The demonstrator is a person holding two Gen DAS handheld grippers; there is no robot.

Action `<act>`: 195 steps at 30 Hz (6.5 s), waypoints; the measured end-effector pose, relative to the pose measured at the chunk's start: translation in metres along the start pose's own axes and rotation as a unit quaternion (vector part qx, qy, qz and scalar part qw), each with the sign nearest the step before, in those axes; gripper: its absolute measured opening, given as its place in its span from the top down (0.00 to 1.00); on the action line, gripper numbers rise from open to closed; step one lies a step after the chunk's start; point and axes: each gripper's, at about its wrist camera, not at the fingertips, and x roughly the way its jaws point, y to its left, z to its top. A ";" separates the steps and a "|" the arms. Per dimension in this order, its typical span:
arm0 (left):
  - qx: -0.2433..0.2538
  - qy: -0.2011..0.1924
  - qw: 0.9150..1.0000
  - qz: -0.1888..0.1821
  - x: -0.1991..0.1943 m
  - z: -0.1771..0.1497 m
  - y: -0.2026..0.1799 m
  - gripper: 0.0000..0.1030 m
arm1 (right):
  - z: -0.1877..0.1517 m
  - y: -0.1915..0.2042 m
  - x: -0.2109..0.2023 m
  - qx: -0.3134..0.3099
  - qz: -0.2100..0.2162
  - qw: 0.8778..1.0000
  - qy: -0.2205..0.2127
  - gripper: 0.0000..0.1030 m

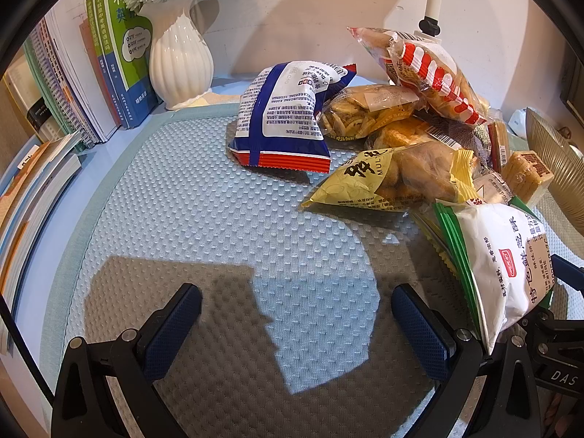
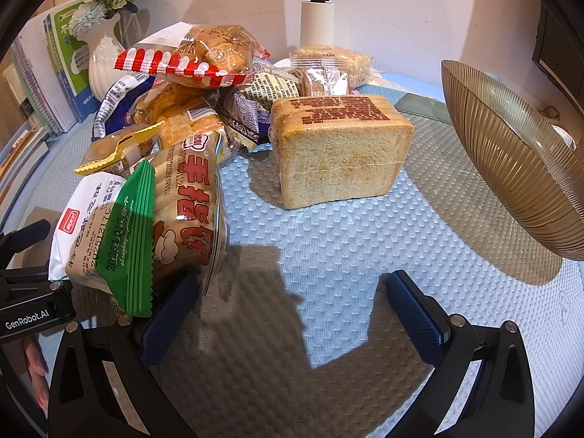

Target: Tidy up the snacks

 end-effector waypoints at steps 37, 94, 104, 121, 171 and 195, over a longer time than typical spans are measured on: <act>0.000 0.000 1.000 0.000 0.000 0.000 0.000 0.00 | 0.000 0.000 0.000 0.000 0.000 1.000 0.000 0.00; 0.081 0.002 0.993 -0.090 0.033 0.054 -0.046 0.00 | 0.019 0.026 0.016 -0.057 0.123 0.991 -0.003 0.00; 0.077 0.003 0.993 -0.093 0.028 0.049 -0.035 0.00 | 0.019 0.003 0.009 -0.026 0.158 0.987 -0.017 0.00; 0.064 -0.027 0.993 -0.091 0.014 0.039 -0.025 0.32 | 0.015 0.027 0.006 -0.047 0.160 0.985 -0.040 0.39; 0.199 -0.042 0.960 -0.192 -0.070 0.141 -0.300 0.13 | 0.102 -0.288 -0.052 0.224 0.068 0.968 -0.093 0.08; 0.073 -0.048 0.995 -0.057 -0.051 0.164 -0.060 0.05 | 0.098 -0.074 -0.082 0.088 0.150 0.982 -0.069 0.07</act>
